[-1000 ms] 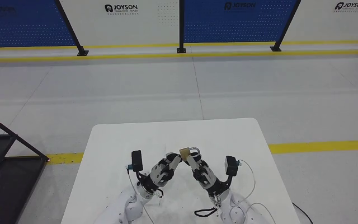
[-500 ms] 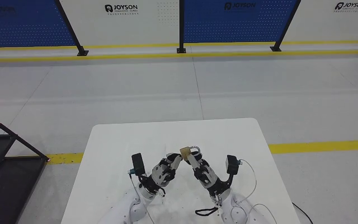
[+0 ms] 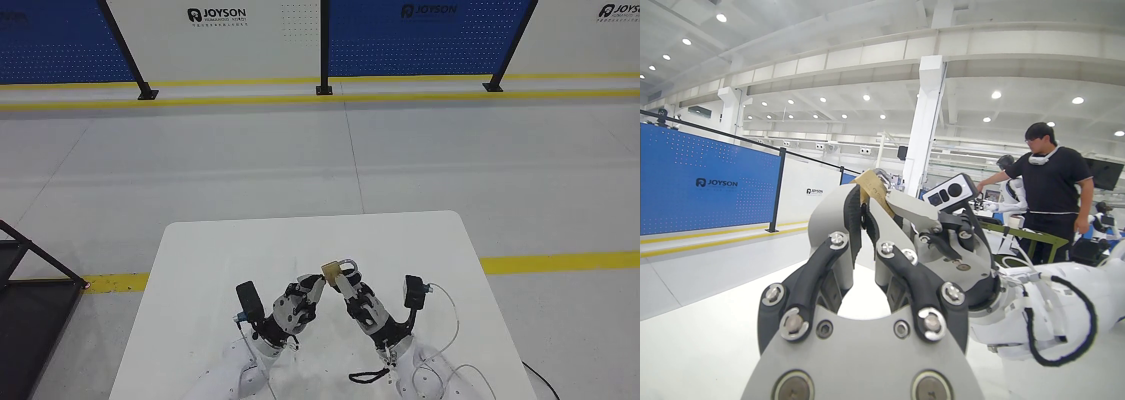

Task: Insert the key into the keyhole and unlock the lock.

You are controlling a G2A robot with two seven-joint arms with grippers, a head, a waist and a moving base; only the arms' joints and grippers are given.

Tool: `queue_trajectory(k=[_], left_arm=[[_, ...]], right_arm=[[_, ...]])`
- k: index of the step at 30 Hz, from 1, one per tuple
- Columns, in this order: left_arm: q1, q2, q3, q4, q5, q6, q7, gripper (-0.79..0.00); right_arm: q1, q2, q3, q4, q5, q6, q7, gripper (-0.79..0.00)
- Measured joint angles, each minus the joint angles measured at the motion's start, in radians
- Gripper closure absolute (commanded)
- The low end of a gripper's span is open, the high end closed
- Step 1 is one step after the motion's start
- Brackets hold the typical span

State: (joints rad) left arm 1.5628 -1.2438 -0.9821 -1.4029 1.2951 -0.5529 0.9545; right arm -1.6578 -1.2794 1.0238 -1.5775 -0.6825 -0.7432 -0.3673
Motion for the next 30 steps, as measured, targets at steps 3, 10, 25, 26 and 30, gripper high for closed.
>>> queue_trajectory(k=[3,10,25,26,30], left_arm=[[-0.003,-0.002,0.004,0.008,0.022,0.036,0.016,0.000],[-0.012,-0.006,0.015,0.026,0.059,0.097,0.042,0.000],[-0.025,-0.015,0.029,0.055,0.106,0.212,0.088,0.000],[-0.026,-0.016,0.029,0.056,0.108,0.218,0.088,0.000],[-0.028,-0.018,0.031,0.062,0.120,0.256,0.090,0.000]], right_arm=[[-0.001,0.000,0.002,-0.002,0.001,0.006,0.005,0.000],[-0.004,0.000,0.006,-0.008,0.003,0.023,0.017,0.000],[-0.008,-0.002,0.013,-0.023,0.019,0.084,0.046,0.000],[-0.008,-0.002,0.014,-0.024,0.019,0.088,0.049,0.000],[-0.011,-0.002,0.016,-0.033,0.021,0.106,0.063,0.000]])
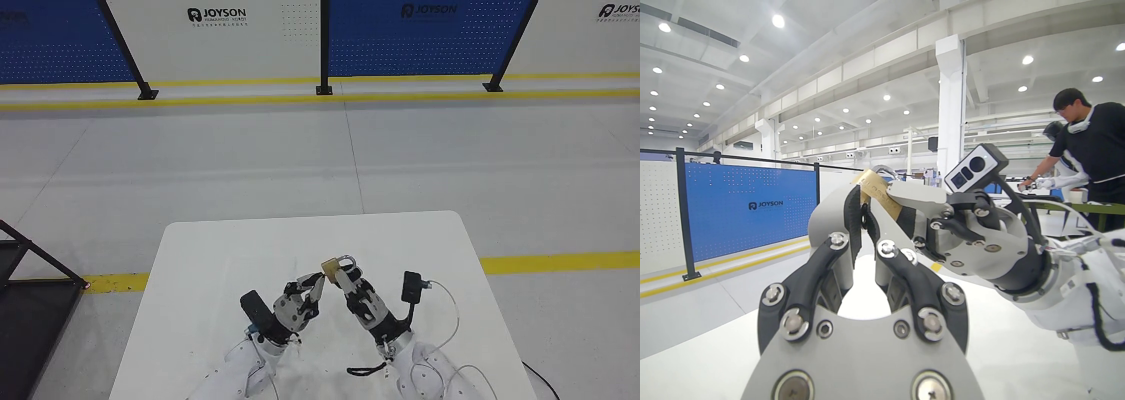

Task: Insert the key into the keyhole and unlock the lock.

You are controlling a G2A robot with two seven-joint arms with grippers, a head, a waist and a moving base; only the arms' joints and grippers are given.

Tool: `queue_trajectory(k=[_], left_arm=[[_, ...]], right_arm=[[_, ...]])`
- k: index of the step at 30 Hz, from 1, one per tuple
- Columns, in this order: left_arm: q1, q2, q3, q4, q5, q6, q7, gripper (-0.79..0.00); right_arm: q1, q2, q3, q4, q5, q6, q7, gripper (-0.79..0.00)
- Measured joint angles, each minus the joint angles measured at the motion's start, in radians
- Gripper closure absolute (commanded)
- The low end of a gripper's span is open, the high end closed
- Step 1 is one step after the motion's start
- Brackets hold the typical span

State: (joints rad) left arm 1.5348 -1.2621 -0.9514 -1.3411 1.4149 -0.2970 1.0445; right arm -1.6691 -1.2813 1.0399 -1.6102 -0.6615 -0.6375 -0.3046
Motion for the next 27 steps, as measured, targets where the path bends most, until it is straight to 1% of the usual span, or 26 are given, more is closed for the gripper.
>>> queue_trajectory(k=[11,22,24,27], left_arm=[[-0.015,-0.008,0.011,0.026,0.047,0.090,0.015,0.000],[-0.032,-0.015,0.027,0.062,0.101,0.161,0.044,0.000],[-0.034,-0.017,0.029,0.071,0.116,0.185,0.055,0.000],[-0.039,-0.019,0.035,0.079,0.118,0.194,0.062,0.000]], right_arm=[[-0.003,0.000,0.003,-0.014,0.008,0.028,0.031,0.000],[-0.002,0.001,0.006,-0.016,0.023,0.033,0.054,0.000],[-0.002,0.000,0.006,-0.016,0.026,0.034,0.056,0.000],[-0.002,0.000,0.006,-0.016,0.029,0.035,0.057,0.000]])
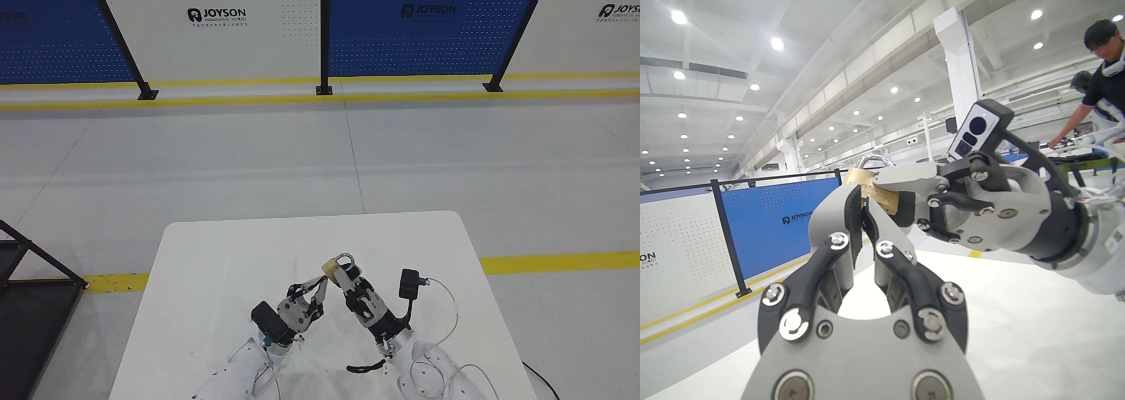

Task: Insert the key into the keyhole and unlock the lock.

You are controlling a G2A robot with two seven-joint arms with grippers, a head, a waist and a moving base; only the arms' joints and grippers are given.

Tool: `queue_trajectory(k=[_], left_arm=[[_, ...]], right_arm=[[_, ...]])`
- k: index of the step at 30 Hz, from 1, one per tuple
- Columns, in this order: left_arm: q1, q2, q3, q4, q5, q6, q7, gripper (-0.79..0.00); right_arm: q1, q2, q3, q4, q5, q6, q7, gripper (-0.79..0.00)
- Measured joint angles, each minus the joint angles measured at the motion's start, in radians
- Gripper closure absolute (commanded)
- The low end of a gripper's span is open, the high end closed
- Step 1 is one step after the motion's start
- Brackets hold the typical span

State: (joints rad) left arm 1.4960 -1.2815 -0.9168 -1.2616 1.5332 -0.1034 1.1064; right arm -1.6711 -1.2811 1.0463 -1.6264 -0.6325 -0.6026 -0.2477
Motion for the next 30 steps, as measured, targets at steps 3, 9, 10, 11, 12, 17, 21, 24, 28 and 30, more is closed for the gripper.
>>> queue_trajectory(k=[3,9,10,11,12,17,21,24,28,30], left_arm=[[-0.003,-0.002,0.002,0.006,0.006,0.012,0.010,0.000],[-0.008,-0.007,0.007,0.019,0.020,0.053,0.028,0.000],[-0.009,-0.007,0.008,0.021,0.021,0.057,0.031,0.000],[-0.011,-0.008,0.009,0.024,0.023,0.062,0.035,0.000],[-0.012,-0.009,0.009,0.026,0.026,0.070,0.038,0.000],[-0.018,-0.015,0.015,0.041,0.037,0.115,0.052,0.000],[-0.023,-0.019,0.019,0.051,0.036,0.124,0.058,0.000],[-0.027,-0.022,0.021,0.056,0.030,0.120,0.061,-0.172],[-0.030,-0.024,0.022,0.062,0.025,0.109,0.060,-0.459],[-0.031,-0.024,0.021,0.063,0.022,0.102,0.060,-0.496]], right_arm=[[0.000,0.000,0.000,0.000,0.002,0.001,0.001,0.000],[0.000,-0.001,0.001,0.000,0.007,0.006,0.007,0.000],[0.000,-0.001,0.001,0.000,0.007,0.007,0.007,0.000],[0.000,-0.001,0.001,0.000,0.008,0.009,0.008,0.000],[0.000,-0.001,0.001,0.000,0.009,0.011,0.008,0.000],[0.001,-0.001,0.003,0.000,0.015,0.016,0.009,0.000],[0.001,-0.002,0.004,0.000,0.019,0.017,0.010,0.000],[0.001,-0.002,0.005,0.001,0.020,0.017,0.012,0.000],[0.002,-0.002,0.006,0.002,0.022,0.014,0.011,0.000],[0.003,-0.002,0.006,0.004,0.023,0.011,0.012,0.000]])
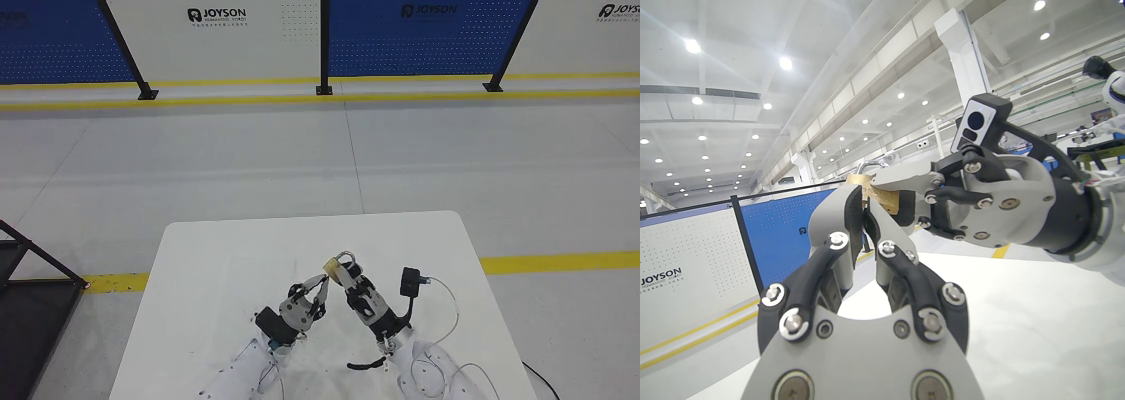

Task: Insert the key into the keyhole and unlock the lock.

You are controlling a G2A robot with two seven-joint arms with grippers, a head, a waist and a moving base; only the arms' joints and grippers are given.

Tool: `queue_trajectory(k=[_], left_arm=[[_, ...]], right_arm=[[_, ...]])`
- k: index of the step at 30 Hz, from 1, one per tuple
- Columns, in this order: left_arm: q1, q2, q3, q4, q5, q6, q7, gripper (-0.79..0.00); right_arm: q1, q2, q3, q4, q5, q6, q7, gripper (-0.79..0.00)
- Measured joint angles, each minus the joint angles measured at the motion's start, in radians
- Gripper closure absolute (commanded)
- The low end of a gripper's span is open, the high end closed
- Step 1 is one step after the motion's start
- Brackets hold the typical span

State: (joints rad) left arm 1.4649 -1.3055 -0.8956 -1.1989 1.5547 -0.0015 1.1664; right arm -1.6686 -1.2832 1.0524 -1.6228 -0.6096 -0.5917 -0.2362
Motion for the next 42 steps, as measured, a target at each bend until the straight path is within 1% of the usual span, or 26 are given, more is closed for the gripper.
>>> queue_trajectory(k=[3,5,8,9,10,12,13,16,17,19,20,22,23,25,26,29,31,35,37,39,42], left_arm=[[0.000,0.000,-0.003,0.000,-0.006,-0.017,0.004,-0.474],[0.002,0.001,-0.007,-0.001,-0.008,-0.030,0.006,-0.493],[0.004,0.004,-0.012,-0.003,-0.012,-0.056,0.010,-0.462],[0.005,0.005,-0.014,-0.004,-0.013,-0.063,0.010,-0.480],[0.007,0.005,-0.015,-0.005,-0.016,-0.074,0.011,-0.511],[0.011,0.009,-0.019,-0.006,-0.032,-0.124,0.010,-0.785],[0.014,0.011,-0.022,-0.006,-0.044,-0.157,0.007,-0.785],[0.028,0.027,-0.047,-0.017,-0.085,-0.316,-0.028,-0.785],[0.039,0.038,-0.066,-0.029,-0.096,-0.388,-0.049,-0.785],[0.063,0.058,-0.107,-0.053,-0.107,-0.493,-0.092,-0.785],[0.085,0.073,-0.143,-0.077,-0.115,-0.557,-0.126,-0.785],[0.126,0.096,-0.205,-0.122,-0.140,-0.648,-0.189,-0.785],[0.156,0.112,-0.253,-0.156,-0.168,-0.711,-0.236,-0.785],[0.204,0.134,-0.333,-0.208,-0.222,-0.780,-0.314,-0.785],[0.237,0.146,-0.387,-0.241,-0.262,-0.812,-0.364,-0.785],[0.317,0.169,-0.515,-0.313,-0.362,-0.832,-0.464,-0.785],[0.364,0.179,-0.590,-0.342,-0.422,-0.831,-0.516,-0.785],[0.415,0.192,-0.687,-0.352,-0.531,-0.826,-0.616,-0.785],[0.421,0.193,-0.715,-0.352,-0.577,-0.786,-0.653,-0.785],[0.419,0.190,-0.725,-0.354,-0.606,-0.717,-0.680,-0.785],[0.414,0.187,-0.715,-0.350,-0.620,-0.689,-0.698,-0.785]], right_arm=[[0.001,0.000,0.002,0.001,0.002,-0.003,0.000,0.000],[0.001,0.000,0.003,0.002,0.004,-0.005,-0.001,0.000],[0.001,0.000,0.006,0.001,0.008,-0.008,0.000,0.000],[0.001,0.000,0.007,0.001,0.008,-0.010,0.000,0.000],[0.001,0.000,0.008,0.001,0.009,-0.011,0.000,0.000],[0.002,0.000,0.009,0.001,0.009,-0.015,0.001,0.000],[0.004,0.001,0.011,0.003,0.008,-0.014,0.003,0.000],[0.014,0.000,0.014,0.011,0.013,0.004,0.020,0.000],[0.021,0.000,0.015,0.016,0.023,0.015,0.033,0.000],[0.038,-0.001,0.017,0.026,0.044,0.039,0.066,0.000],[0.052,-0.001,0.016,0.034,0.056,0.062,0.096,0.000],[0.074,-0.003,0.007,0.043,0.070,0.101,0.154,0.000],[0.090,-0.005,-0.003,0.048,0.080,0.130,0.192,0.000],[0.117,-0.010,-0.024,0.060,0.090,0.176,0.241,0.000],[0.136,-0.015,-0.043,0.072,0.087,0.211,0.266,0.000],[0.187,-0.032,-0.105,0.122,0.049,0.303,0.291,0.000],[0.220,-0.047,-0.156,0.166,0.031,0.354,0.299,0.000],[0.282,-0.078,-0.252,0.255,0.006,0.436,0.332,0.000],[0.308,-0.094,-0.295,0.292,0.001,0.468,0.352,0.000],[0.337,-0.113,-0.341,0.333,0.004,0.495,0.373,0.000],[0.368,-0.139,-0.396,0.381,0.008,0.527,0.391,0.000]])
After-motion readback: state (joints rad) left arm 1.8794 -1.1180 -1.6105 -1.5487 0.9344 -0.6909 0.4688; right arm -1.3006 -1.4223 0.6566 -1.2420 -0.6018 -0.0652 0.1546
